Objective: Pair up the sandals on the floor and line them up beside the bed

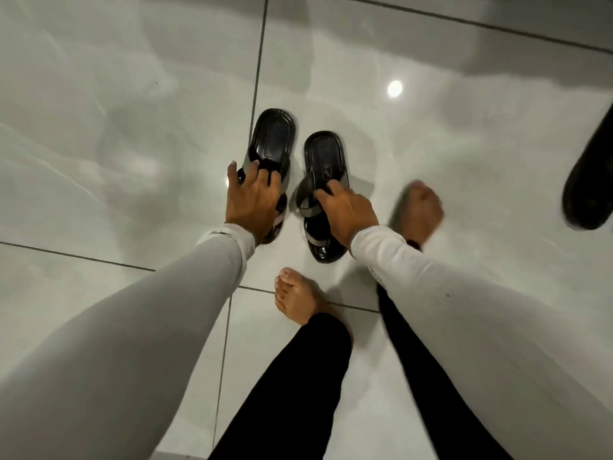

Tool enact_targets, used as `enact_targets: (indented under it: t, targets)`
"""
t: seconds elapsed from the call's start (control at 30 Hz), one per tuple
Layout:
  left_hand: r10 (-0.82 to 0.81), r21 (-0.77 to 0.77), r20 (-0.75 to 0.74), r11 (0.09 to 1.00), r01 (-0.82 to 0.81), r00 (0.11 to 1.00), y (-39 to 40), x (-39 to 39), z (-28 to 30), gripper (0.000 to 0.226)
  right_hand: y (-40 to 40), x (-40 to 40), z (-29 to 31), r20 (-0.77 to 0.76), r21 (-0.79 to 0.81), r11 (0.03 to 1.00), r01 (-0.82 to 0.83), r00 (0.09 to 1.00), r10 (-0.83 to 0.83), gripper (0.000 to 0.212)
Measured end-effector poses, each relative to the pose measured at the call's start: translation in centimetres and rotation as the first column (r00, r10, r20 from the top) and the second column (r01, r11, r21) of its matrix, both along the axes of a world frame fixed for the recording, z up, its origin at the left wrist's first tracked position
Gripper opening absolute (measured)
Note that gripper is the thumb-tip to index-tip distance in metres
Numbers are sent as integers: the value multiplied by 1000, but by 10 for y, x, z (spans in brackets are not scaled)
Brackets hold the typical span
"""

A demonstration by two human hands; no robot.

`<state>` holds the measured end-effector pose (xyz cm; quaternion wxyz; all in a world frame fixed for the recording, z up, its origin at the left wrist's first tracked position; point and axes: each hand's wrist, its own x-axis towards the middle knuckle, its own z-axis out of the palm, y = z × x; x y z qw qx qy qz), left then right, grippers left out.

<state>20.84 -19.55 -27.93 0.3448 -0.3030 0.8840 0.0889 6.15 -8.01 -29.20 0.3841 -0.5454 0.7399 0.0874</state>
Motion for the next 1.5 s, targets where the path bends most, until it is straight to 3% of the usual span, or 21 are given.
enact_targets:
  t: [0.07, 0.17, 0.5, 0.9, 1.0, 1.13, 1.2, 1.5]
  targets:
    - [-25, 12, 12, 1000, 25, 1000, -8, -2, -9, 48, -7, -6, -7, -3, 6, 1000, 3, 1000, -3, 32]
    - [13, -4, -4, 1000, -13, 1000, -16, -10, -20, 69, -19, -23, -10, -2, -23, 998, 60, 998, -60, 19]
    - [125, 89, -8, 988, -123, 992, -50, -72, -32, 108, -61, -91, -12, -42, -108, 989, 99, 994, -104, 27]
    - [108, 154, -35, 983, -101, 994, -100, -163, -33, 118, -94, -167, -13, -83, -111, 985, 129, 987, -138, 30]
    - [104, 166, -25, 981, -98, 994, -101, -169, -26, 118, -95, -174, -11, -90, -132, 983, 125, 986, -138, 41]
    - [51, 118, -23, 992, -48, 998, -91, -165, -6, 120, -83, -177, 1, -106, -92, 988, 126, 985, -135, 84]
    - [20, 102, -26, 995, -17, 999, -82, -157, 9, 123, -72, -175, 12, -129, -70, 991, 110, 985, -119, 95]
    - [-89, 10, -142, 996, 92, 986, -53, -126, 81, 112, -41, -159, 81, -203, -64, 990, 125, 970, -136, 99]
